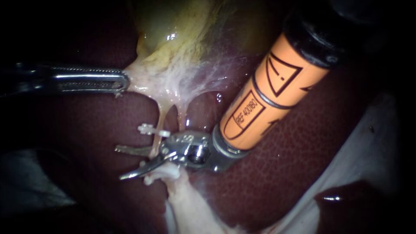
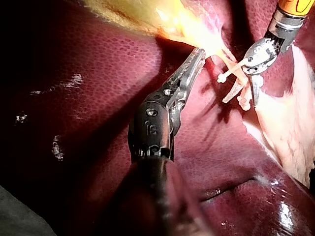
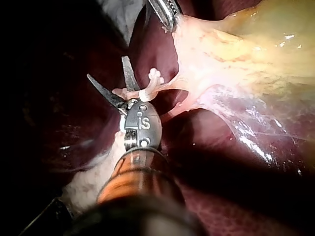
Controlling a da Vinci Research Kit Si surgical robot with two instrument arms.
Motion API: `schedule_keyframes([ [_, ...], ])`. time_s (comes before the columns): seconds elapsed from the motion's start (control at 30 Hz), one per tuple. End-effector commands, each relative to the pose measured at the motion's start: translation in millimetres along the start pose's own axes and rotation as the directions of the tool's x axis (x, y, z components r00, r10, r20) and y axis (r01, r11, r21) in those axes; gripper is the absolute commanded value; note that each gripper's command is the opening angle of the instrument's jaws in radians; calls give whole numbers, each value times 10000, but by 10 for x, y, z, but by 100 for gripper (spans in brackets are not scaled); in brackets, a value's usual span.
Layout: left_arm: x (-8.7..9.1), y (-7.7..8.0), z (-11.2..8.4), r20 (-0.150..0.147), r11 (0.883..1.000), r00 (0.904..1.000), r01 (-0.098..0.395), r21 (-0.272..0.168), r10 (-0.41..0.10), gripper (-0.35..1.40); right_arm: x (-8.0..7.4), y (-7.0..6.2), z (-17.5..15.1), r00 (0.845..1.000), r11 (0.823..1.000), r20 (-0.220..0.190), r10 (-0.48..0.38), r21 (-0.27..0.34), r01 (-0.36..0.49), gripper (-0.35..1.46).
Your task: Go to the cutting position left tube
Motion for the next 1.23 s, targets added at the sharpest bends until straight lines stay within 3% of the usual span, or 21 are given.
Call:
schedule_keyframes([
  [0.03, 0, 0, 0, 1, 10000, 10000, 1, -1, -1, -35, 1, 0, -1, 10000, 10000, -30, -2, 4, 2, 129],
  [0.2, 0, 0, 0, 1, 10000, 10000, 2, -3, -2, -35, 2, 0, -2, 9999, 9999, -36, 123, 11, -123, 126],
  [0.33, 1, 0, 0, 1, 10000, 10000, 3, -4, -3, -35, 4, -3, -8, 9990, 9990, -46, 436, 44, -436, 99],
  [0.37, 1, 0, 0, 1, 10000, 10000, 3, -4, -3, -35, 6, -4, -11, 9984, 9984, -51, 563, 59, -562, 82],
  [0.43, 1, 0, 0, 1, 10000, 10000, 4, -4, -4, -35, 9, -6, -19, 9961, 9960, -62, 884, 106, -884, -10],
  [0.47, 1, 0, 0, 1, 10000, 10000, 4, -4, -4, -35, 11, -7, -22, 9942, 9941, -68, 1075, 127, -1074, -35],
  [0.57, 1, 0, 1, 1, 10000, 10000, 7, -3, -7, -35, 17, -8, -29, 9882, 9883, -130, 1525, 79, -1524, -35],
  [1.23, 1, 0, 0, 2, 10000, 10000, 7, -6, -7, -35, 8, -4, -29, 9871, 9871, -17, 1599, 35, -1599, -35],
])
